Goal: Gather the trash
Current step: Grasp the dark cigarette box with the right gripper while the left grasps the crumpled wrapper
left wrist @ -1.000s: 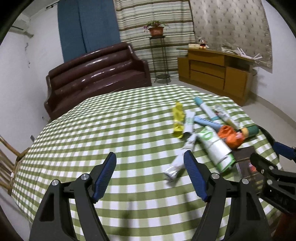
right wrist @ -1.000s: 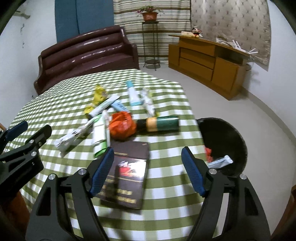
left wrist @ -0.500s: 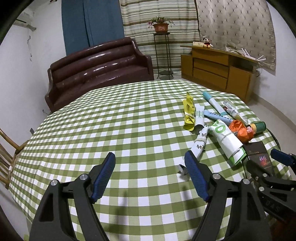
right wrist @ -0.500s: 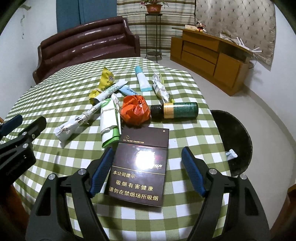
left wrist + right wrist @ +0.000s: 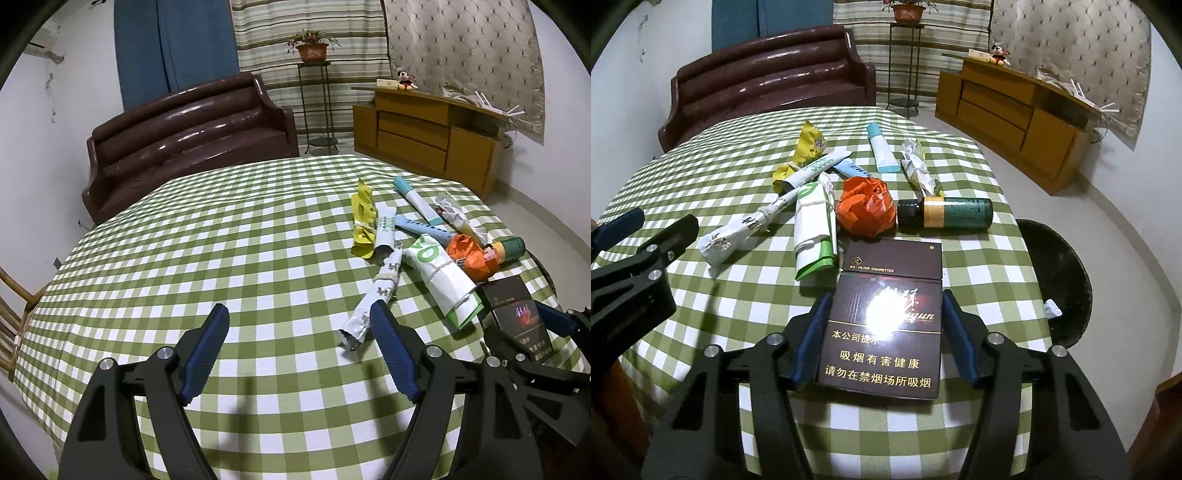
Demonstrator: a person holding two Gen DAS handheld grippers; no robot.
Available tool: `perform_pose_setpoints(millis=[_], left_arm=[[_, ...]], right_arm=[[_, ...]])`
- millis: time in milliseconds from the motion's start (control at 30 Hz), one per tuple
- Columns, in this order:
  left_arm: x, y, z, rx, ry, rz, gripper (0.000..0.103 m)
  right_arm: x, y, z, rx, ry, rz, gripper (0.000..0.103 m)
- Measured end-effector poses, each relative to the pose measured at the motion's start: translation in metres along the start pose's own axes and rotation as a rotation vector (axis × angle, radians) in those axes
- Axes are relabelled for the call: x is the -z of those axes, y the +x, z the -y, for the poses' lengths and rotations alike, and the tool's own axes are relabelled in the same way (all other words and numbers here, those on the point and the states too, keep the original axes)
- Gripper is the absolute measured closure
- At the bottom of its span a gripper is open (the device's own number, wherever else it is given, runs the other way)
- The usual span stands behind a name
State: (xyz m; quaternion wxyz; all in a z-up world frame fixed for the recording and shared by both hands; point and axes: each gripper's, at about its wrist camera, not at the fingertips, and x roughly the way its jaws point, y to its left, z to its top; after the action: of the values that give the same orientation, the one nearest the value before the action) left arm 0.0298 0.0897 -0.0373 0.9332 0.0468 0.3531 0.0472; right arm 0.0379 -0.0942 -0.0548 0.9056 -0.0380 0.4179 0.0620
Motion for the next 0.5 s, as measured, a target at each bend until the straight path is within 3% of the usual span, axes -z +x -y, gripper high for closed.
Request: perform_pose_setpoints(millis=[500], left_arm=[[-0.018, 0.027, 0.037, 0.060, 0.068, -0.036, 0.027]], right_arm=[[-0.007, -0.010, 0.054, 0.050, 0.074, 0.047, 0.046]])
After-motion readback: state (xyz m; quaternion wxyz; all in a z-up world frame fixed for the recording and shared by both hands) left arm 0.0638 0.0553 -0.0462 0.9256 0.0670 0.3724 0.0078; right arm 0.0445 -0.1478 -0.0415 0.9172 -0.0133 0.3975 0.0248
